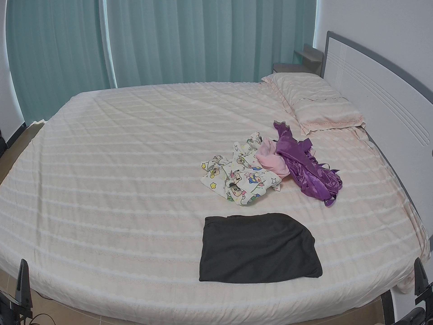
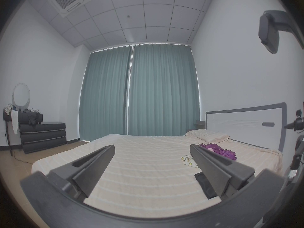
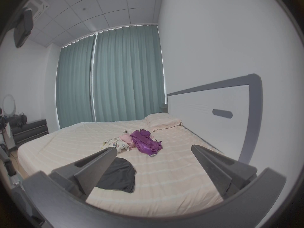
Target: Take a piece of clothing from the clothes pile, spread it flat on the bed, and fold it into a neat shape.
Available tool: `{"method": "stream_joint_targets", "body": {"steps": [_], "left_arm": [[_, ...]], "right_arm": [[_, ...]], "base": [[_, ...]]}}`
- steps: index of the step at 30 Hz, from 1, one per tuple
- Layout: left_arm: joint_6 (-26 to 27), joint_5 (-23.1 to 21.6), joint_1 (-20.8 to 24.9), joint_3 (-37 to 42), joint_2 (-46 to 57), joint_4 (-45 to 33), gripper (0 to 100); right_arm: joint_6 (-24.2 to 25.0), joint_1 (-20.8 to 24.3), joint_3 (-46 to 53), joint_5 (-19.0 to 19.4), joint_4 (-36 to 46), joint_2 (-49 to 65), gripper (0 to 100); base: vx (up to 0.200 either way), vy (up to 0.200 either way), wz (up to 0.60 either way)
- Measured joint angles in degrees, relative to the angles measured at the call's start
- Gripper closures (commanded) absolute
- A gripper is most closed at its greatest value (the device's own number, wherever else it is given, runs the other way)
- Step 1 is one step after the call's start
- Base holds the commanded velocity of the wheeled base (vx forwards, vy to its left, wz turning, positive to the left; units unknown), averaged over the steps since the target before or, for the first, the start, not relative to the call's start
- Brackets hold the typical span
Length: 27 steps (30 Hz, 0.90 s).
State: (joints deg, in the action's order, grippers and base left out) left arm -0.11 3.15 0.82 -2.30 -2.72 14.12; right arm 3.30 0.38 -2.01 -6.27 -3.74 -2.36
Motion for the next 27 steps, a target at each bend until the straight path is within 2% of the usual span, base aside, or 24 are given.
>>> {"method": "stream_joint_targets", "body": {"steps": [7,13,16,20,24,27], "left_arm": [[3.1,-0.1,-0.8,1.2,1.7,0.9,0],[6.0,-0.1,-0.9,1.3,2.1,10.0,0],[6.2,0.1,-0.9,1.3,2.1,11.1,0],[6.2,0.5,-0.9,1.3,2.2,5.7,0],[6.0,0.8,-0.9,1.3,2.2,-5.4,0],[5.5,0.7,-0.9,1.3,2.2,-10.5,0]], "right_arm": [[-3.3,-0.4,0.9,-0.5,-0.5,1.4,0],[-5.7,-0.5,1.0,-0.8,-0.5,1.7,0],[-5.9,-0.5,1.0,-0.8,-0.5,1.8,0],[-6.0,-0.5,1.0,-0.9,-0.5,1.8,0],[-5.9,-0.5,1.0,-1.0,-0.4,1.8,0],[-4.8,-0.5,1.0,-1.0,-0.3,1.8,0]], "base": [[0.0,0.0,0.0],[0.0,0.0,0.0],[0.0,0.0,0.0],[0.0,0.0,0.0],[0.0,0.0,0.0],[0.0,0.0,0.0]]}}
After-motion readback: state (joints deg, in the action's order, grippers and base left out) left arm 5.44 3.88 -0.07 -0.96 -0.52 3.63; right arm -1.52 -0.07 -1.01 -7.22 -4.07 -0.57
